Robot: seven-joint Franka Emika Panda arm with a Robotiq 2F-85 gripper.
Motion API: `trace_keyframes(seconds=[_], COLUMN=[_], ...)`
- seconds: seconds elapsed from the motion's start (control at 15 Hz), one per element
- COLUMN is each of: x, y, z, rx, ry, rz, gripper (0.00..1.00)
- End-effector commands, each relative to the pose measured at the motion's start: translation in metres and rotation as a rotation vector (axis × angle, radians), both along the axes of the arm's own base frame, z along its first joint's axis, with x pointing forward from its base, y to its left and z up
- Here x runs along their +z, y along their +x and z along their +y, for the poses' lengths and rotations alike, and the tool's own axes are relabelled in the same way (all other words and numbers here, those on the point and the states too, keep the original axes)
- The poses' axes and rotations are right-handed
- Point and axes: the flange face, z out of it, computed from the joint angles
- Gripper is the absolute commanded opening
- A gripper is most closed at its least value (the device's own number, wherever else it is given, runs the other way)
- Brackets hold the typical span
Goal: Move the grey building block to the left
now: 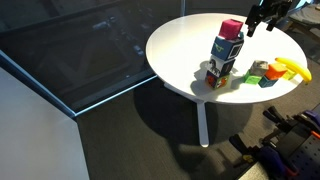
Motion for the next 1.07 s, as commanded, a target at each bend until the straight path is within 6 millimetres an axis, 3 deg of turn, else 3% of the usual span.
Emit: trace_keyframes(seconds=[0.0,0.4,1.0], x=[0.020,0.036,0.077], y=[0.003,-0.003,-0.022], z=[0.006,0.007,0.012], rx=[-0.034,-0.035,-0.017], ry=[0.000,0.000,0.012], rz=[-0.009,-0.026,-0.070], gripper=[1.00,1.00,1.00])
